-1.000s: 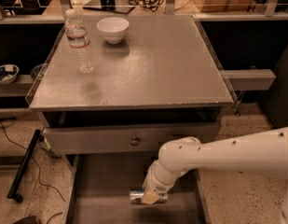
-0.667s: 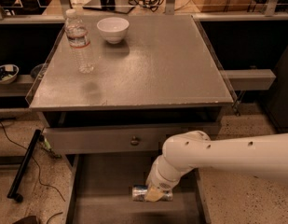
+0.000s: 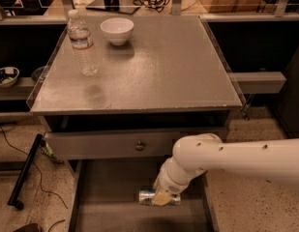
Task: Pick redbull can from middle drawer and place on counter
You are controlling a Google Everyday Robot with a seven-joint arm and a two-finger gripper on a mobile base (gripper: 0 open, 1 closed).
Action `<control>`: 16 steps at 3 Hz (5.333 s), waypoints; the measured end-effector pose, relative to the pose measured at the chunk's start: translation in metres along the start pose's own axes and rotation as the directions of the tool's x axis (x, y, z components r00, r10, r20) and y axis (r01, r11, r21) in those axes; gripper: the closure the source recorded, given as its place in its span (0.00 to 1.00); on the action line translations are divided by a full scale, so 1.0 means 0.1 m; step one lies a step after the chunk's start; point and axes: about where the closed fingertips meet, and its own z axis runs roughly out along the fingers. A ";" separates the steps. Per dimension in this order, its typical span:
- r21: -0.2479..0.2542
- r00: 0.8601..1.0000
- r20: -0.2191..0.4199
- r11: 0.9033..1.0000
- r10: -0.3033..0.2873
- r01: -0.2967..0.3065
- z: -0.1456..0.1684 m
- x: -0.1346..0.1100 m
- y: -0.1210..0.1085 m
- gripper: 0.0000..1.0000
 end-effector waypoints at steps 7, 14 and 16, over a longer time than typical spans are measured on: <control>0.251 0.995 -0.094 0.967 -0.022 0.045 -1.90 -0.15 -0.16 1.00; 0.499 0.981 -0.189 0.865 0.038 0.063 -3.51 -0.28 -0.56 1.00; 0.494 0.987 -0.157 0.868 0.034 0.049 -3.74 -0.29 -0.93 1.00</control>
Offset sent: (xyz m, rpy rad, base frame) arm 0.0080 -0.0666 0.0985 -0.0567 -0.1260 -0.0948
